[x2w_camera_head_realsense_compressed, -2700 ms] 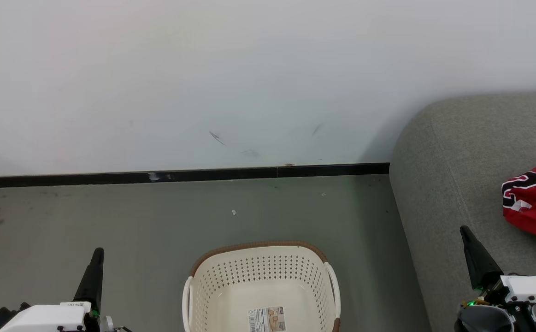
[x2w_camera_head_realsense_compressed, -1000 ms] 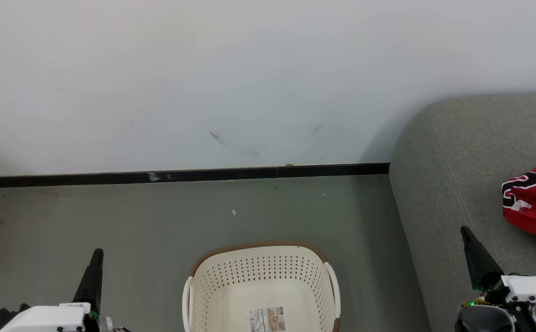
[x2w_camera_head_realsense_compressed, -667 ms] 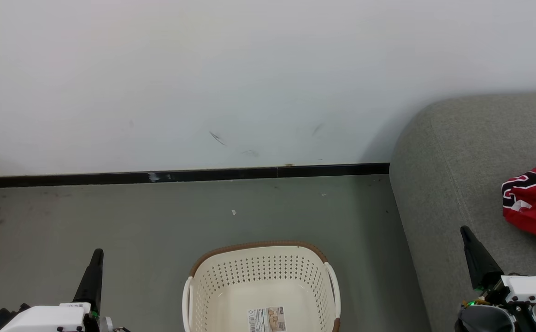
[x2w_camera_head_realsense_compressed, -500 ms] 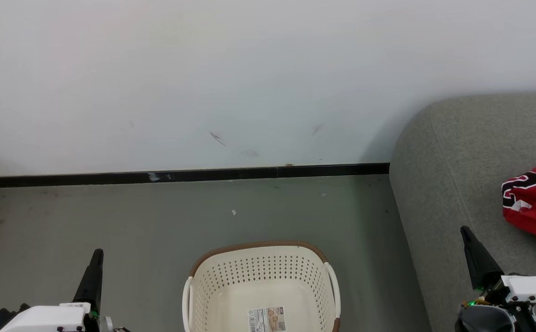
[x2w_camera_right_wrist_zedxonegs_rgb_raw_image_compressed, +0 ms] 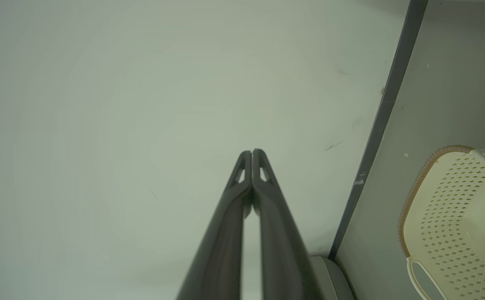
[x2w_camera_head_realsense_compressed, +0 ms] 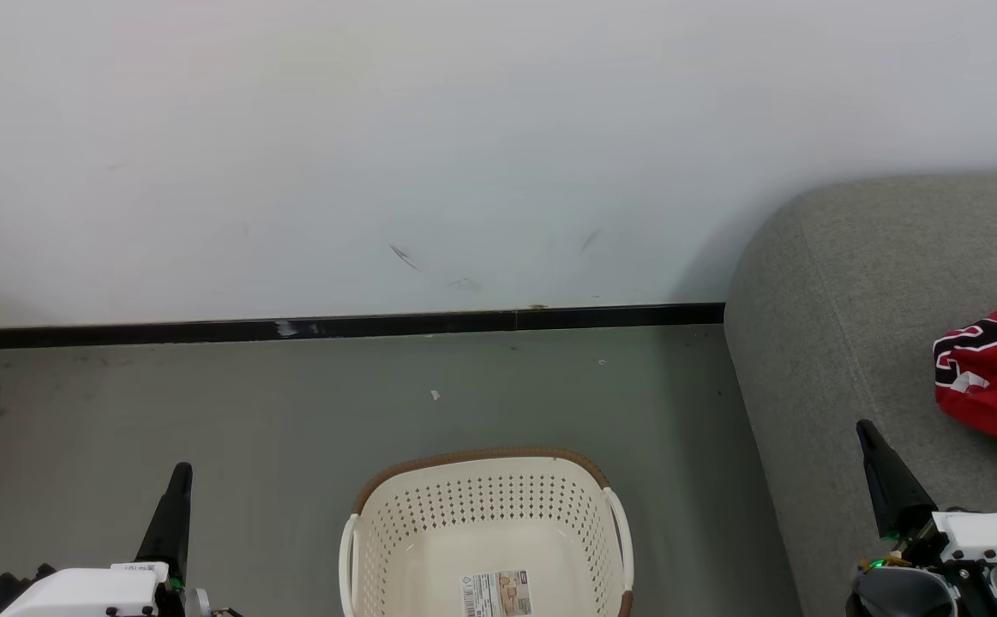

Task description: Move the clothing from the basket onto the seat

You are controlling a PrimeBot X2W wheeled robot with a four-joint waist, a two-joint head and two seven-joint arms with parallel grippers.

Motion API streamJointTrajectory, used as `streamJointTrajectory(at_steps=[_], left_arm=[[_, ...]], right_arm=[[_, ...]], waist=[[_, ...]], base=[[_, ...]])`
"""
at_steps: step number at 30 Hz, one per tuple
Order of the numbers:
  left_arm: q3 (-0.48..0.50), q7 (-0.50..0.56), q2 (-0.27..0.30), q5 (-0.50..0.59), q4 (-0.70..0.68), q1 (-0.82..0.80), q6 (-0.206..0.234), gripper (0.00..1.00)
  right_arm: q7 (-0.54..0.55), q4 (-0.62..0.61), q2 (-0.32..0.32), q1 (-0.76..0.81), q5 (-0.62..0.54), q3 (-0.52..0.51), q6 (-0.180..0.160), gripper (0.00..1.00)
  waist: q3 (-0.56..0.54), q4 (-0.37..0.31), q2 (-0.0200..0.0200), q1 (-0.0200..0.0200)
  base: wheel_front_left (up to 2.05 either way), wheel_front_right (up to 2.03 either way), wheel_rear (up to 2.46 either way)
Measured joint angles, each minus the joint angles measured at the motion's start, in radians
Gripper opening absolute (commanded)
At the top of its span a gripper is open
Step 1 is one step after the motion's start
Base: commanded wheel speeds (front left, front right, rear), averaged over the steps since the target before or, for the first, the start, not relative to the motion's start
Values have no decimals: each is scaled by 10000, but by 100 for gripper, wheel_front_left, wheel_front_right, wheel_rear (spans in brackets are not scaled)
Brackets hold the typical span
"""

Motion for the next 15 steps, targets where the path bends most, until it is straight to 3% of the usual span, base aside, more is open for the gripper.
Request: streamJointTrajectory(at_steps=[15], left_arm=[[4,0,0,-2,13,-6,-2,0]], right_arm=[[0,0,-4,-2,0,2,0,0]], waist=[[0,0,0,-1]], base=[[0,0,0]])
